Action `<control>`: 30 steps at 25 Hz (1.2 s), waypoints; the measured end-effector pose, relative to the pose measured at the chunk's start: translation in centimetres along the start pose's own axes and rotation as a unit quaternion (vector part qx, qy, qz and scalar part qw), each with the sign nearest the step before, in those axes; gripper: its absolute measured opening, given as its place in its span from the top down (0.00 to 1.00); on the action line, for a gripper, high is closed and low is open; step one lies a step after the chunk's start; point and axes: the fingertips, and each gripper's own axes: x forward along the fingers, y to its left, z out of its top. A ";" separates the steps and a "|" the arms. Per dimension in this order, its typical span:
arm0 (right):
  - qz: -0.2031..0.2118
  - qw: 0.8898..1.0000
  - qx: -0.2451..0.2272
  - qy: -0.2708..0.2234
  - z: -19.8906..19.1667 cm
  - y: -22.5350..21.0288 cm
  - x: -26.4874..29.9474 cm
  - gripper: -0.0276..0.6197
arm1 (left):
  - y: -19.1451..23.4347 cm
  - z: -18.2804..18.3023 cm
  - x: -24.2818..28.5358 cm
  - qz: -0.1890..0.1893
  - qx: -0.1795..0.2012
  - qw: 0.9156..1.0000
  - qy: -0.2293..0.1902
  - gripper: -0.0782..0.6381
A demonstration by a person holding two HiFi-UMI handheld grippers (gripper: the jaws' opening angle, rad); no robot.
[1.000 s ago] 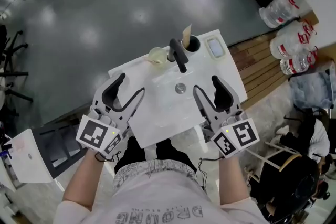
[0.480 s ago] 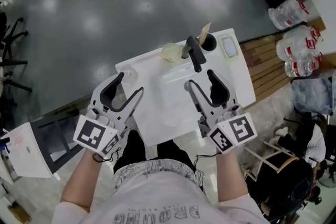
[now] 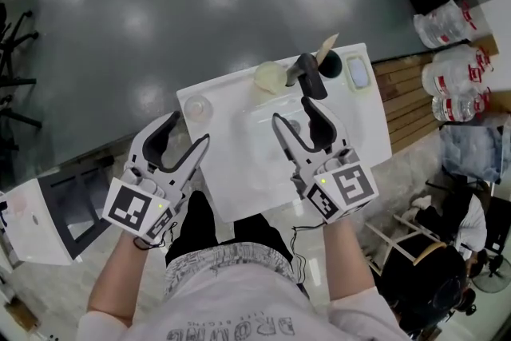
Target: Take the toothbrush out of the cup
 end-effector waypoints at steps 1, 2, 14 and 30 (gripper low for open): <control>0.002 1.000 -0.004 0.003 -0.2 0.0 0.3 0.55 | 0.1 -0.1 -0.1 0.002 -0.001 1.000 0.000 0.52; 0.005 1.000 -0.008 0.005 -0.4 0.1 0.6 0.55 | 0.2 -0.3 -0.2 0.004 -0.002 1.000 0.001 0.52; 0.011 0.998 -0.049 0.036 -2.7 0.1 3.7 0.55 | 0.9 -1.9 -1.7 0.022 -0.020 1.000 0.002 0.52; 0.005 0.996 -0.077 0.055 -4.2 -0.6 6.9 0.58 | 1.2 -3.7 -3.2 0.026 -0.041 0.999 0.002 0.52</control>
